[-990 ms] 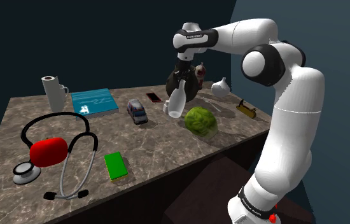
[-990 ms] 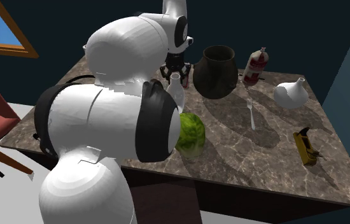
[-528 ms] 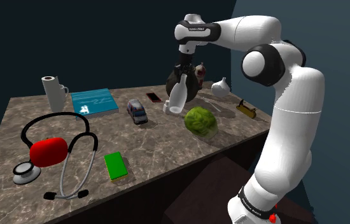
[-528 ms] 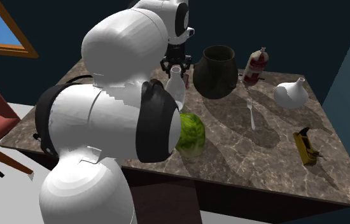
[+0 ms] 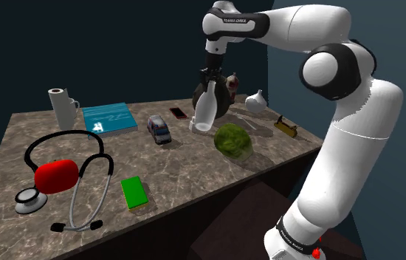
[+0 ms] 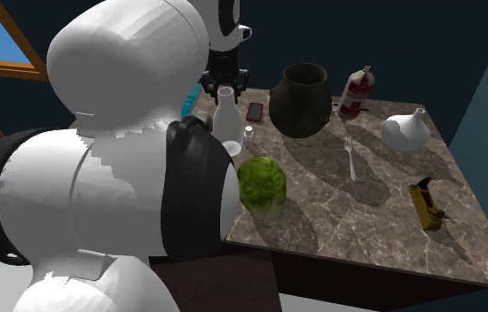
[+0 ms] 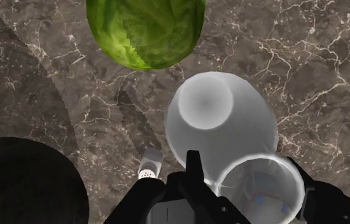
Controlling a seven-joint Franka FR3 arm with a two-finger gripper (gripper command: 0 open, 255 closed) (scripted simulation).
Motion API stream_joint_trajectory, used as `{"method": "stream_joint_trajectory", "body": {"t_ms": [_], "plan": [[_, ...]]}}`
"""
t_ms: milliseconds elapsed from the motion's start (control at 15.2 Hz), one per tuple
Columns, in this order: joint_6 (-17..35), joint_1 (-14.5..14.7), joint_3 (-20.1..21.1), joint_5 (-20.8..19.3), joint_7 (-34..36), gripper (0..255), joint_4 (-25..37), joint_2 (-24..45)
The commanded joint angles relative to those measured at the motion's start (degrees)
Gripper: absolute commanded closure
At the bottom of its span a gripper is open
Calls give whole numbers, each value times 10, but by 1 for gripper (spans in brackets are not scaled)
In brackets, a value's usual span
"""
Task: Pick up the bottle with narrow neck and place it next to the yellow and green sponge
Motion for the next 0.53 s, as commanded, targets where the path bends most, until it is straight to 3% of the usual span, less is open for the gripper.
{"method": "stream_joint_trajectory", "body": {"t_ms": [0, 462], "plan": [[-14, 12, 7, -4, 20, 255, -14, -28], [-63, 51, 40, -10, 91, 255, -41, -103]]}}
